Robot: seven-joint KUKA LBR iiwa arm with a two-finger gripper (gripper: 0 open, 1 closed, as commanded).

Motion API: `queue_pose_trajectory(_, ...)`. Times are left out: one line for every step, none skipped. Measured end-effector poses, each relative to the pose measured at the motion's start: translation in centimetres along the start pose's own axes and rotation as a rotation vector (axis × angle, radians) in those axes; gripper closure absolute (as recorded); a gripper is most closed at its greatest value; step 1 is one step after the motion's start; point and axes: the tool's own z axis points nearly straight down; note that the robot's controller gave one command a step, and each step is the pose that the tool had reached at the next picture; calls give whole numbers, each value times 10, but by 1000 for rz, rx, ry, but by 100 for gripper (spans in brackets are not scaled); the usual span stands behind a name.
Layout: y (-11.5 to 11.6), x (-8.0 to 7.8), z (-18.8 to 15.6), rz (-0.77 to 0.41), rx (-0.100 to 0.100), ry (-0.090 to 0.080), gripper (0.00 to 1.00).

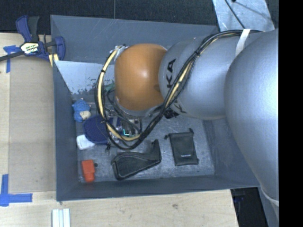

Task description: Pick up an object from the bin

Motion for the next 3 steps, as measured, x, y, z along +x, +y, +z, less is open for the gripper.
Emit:
queue_pose_trajectory(-28,-45,84,173,-4,-7,0)
queue_pose_trajectory(-26,-46,78,172,-7,-13,100)
queue_pose_trajectory(-33,-79,-30,186,-4,-17,100)
